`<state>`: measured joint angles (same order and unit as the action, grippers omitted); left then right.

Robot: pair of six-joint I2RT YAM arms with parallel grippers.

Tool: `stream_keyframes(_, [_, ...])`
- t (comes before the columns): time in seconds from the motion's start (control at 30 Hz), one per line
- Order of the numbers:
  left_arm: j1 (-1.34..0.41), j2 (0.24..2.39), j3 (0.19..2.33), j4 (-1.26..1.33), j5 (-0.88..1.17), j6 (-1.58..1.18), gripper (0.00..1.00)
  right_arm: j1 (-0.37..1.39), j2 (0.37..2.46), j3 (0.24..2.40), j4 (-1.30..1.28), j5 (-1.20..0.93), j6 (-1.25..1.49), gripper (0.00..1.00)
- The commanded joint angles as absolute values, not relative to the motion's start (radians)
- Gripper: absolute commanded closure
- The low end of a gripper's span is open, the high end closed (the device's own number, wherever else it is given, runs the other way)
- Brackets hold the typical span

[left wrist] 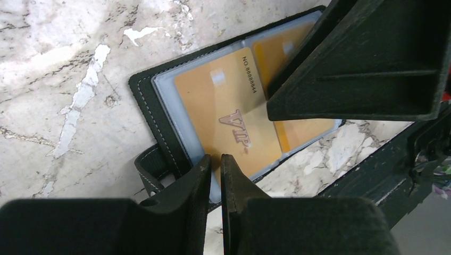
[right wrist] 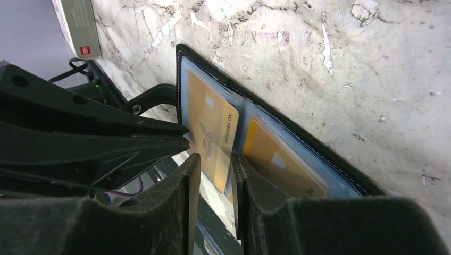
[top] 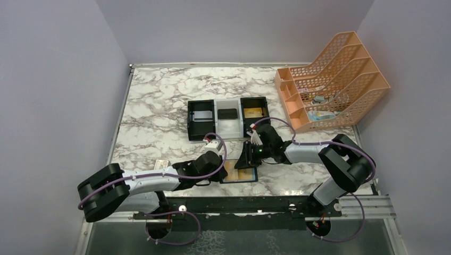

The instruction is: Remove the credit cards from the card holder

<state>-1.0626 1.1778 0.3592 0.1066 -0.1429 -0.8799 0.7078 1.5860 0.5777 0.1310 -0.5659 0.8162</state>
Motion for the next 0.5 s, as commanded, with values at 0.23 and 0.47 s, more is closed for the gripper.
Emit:
stream_keyframes(0.23, [-1.066,1.199,0.39,0.063,-0.166,-0.871,0.84,0.714,1.608,0.594,0.105,-0.512,0.813,0.73])
stream_keyframes(0.47, [-1.066,1.224,0.388,0.056,-0.166,-0.871,0.84,0.713,1.635,0.595,0.101,-0.544,0.781,0.8])
